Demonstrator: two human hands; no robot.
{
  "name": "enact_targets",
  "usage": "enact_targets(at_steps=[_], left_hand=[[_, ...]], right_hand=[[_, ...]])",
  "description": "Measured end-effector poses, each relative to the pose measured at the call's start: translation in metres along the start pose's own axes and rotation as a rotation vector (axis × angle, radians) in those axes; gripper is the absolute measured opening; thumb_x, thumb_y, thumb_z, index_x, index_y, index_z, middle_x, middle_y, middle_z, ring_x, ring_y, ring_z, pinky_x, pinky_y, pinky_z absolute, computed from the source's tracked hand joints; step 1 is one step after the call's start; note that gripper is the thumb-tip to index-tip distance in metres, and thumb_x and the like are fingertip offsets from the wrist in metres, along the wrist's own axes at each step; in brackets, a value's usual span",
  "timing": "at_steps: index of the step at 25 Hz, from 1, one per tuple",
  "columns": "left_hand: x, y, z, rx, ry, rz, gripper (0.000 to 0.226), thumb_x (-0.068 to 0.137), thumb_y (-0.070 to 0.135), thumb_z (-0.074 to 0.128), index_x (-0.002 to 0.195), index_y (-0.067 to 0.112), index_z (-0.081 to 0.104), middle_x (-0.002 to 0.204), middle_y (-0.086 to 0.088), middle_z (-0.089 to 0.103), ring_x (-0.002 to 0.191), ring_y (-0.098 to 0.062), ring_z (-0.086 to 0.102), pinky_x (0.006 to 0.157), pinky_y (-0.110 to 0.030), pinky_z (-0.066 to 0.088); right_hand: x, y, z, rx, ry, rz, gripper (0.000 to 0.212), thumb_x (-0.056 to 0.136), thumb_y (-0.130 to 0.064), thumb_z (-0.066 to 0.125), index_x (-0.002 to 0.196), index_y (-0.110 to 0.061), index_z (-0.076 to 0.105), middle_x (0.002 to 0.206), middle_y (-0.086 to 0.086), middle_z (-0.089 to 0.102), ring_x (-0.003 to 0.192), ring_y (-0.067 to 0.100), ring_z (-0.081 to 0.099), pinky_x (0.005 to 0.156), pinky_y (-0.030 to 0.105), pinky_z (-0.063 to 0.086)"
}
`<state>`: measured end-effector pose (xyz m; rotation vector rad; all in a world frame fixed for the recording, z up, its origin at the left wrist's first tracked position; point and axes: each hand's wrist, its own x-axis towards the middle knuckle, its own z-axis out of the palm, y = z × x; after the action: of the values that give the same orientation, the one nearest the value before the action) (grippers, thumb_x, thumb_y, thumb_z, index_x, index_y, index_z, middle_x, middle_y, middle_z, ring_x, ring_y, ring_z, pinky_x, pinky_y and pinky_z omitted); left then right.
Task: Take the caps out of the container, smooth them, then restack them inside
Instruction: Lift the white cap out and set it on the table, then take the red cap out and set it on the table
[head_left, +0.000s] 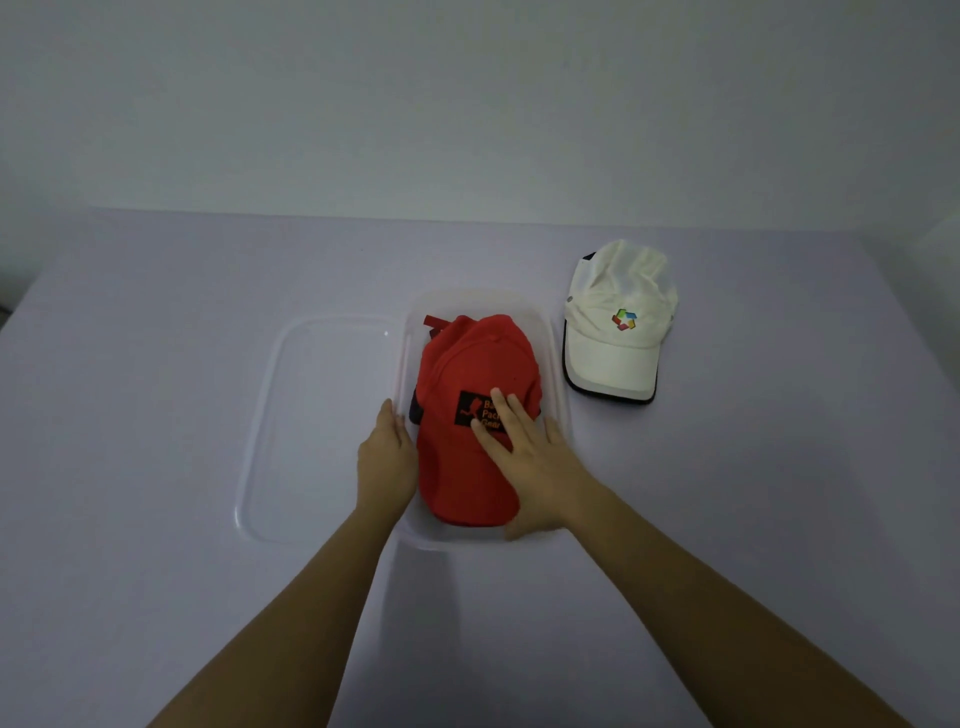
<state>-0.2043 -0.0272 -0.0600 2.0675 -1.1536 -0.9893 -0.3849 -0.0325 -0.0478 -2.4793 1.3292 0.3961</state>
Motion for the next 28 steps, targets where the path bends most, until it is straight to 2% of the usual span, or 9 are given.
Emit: enact_targets(at_steps=[3, 7, 11, 14, 17, 19, 21, 24, 28], left_hand=[[-0.003, 0.003, -0.002, -0.001, -0.015, 0.003, 0.046, 0.102, 0.019, 0.026, 0.145, 0.004, 0.026, 0.132, -0.024, 0.054, 0.122, -0.038, 0.051, 0.103, -0.040, 0.039], [-0.008, 0.012, -0.010, 0.021, -0.062, -0.035, 0.046, 0.102, 0.017, 0.026, 0.145, 0.002, 0.024, 0.134, -0.025, 0.051, 0.123, -0.039, 0.049, 0.103, -0.039, 0.037], [-0.013, 0.038, -0.019, -0.044, 0.009, -0.075, 0.043, 0.097, 0.009, 0.033, 0.136, -0.010, 0.031, 0.134, -0.031, 0.044, 0.122, -0.041, 0.044, 0.100, -0.043, 0.036], [-0.014, 0.082, -0.031, -0.345, 0.055, -0.217, 0.048, 0.093, 0.031, 0.030, 0.118, -0.006, 0.047, 0.121, -0.020, 0.055, 0.110, -0.038, 0.052, 0.101, -0.048, 0.040], [-0.024, 0.126, -0.045, -0.757, -0.091, -0.433, 0.037, 0.097, 0.035, 0.028, 0.088, 0.005, 0.047, 0.088, -0.011, 0.055, 0.076, -0.025, 0.055, 0.076, -0.044, 0.049], [-0.032, 0.147, -0.039, -0.799, -0.103, -0.376, 0.030, 0.097, 0.030, 0.034, 0.084, 0.010, 0.052, 0.086, -0.009, 0.057, 0.072, -0.022, 0.056, 0.065, -0.036, 0.050], [-0.042, 0.169, -0.020, -0.762, -0.082, -0.207, 0.031, 0.094, 0.030, 0.038, 0.089, 0.012, 0.062, 0.091, -0.011, 0.066, 0.080, -0.025, 0.063, 0.072, -0.036, 0.054], [-0.056, 0.203, 0.020, -0.689, -0.105, 0.008, 0.042, 0.086, 0.039, 0.036, 0.096, 0.014, 0.069, 0.102, -0.011, 0.070, 0.097, -0.028, 0.065, 0.091, -0.049, 0.051], [-0.080, 0.227, 0.092, -0.670, -0.248, 0.095, 0.042, 0.088, 0.038, 0.031, 0.098, 0.021, 0.068, 0.108, -0.006, 0.069, 0.102, -0.021, 0.063, 0.094, -0.046, 0.049]], right_hand=[[0.001, -0.008, -0.002, 0.000, -0.045, 0.005, 0.118, 0.072, -0.030, 0.075, 0.147, -0.009, -0.013, 0.152, 0.022, -0.026, 0.141, 0.041, -0.019, 0.117, 0.054, 0.010], [-0.007, -0.013, -0.024, 0.196, -0.143, 0.029, 0.101, 0.080, -0.008, 0.063, 0.147, -0.011, -0.013, 0.155, 0.011, -0.024, 0.142, 0.037, -0.019, 0.113, 0.050, 0.027], [-0.015, -0.016, -0.053, 0.266, 0.143, 0.025, 0.076, 0.083, 0.013, 0.039, 0.148, -0.005, 0.004, 0.158, 0.014, 0.005, 0.145, 0.033, 0.009, 0.118, 0.042, 0.019], [-0.027, -0.014, -0.069, 0.251, 0.410, 0.012, 0.073, 0.074, 0.022, 0.038, 0.143, 0.004, 0.022, 0.150, 0.024, 0.029, 0.138, 0.037, 0.030, 0.112, 0.046, 0.032], [-0.037, -0.005, -0.072, 0.167, 0.724, 0.008, 0.062, 0.068, 0.012, 0.030, 0.127, 0.008, 0.048, 0.128, 0.027, 0.056, 0.116, 0.043, 0.055, 0.086, 0.056, 0.051], [-0.053, 0.000, -0.077, 0.105, 0.877, -0.009, 0.054, 0.079, 0.008, 0.025, 0.127, 0.003, 0.050, 0.129, 0.024, 0.057, 0.118, 0.040, 0.054, 0.090, 0.056, 0.049], [-0.074, 0.011, -0.081, 0.069, 1.057, 0.000, 0.045, 0.097, 0.001, 0.015, 0.130, -0.004, 0.046, 0.135, 0.019, 0.052, 0.127, 0.035, 0.047, 0.101, 0.053, 0.041], [-0.112, 0.040, -0.080, 0.115, 1.201, 0.067, 0.038, 0.103, -0.019, 0.018, 0.135, -0.010, 0.037, 0.144, 0.013, 0.033, 0.136, 0.030, 0.030, 0.108, 0.052, 0.032], [-0.156, 0.103, -0.054, 0.232, 1.197, 0.300, 0.049, 0.100, -0.034, 0.028, 0.141, -0.008, 0.025, 0.150, 0.015, 0.023, 0.139, 0.030, 0.025, 0.109, 0.045, 0.030]])
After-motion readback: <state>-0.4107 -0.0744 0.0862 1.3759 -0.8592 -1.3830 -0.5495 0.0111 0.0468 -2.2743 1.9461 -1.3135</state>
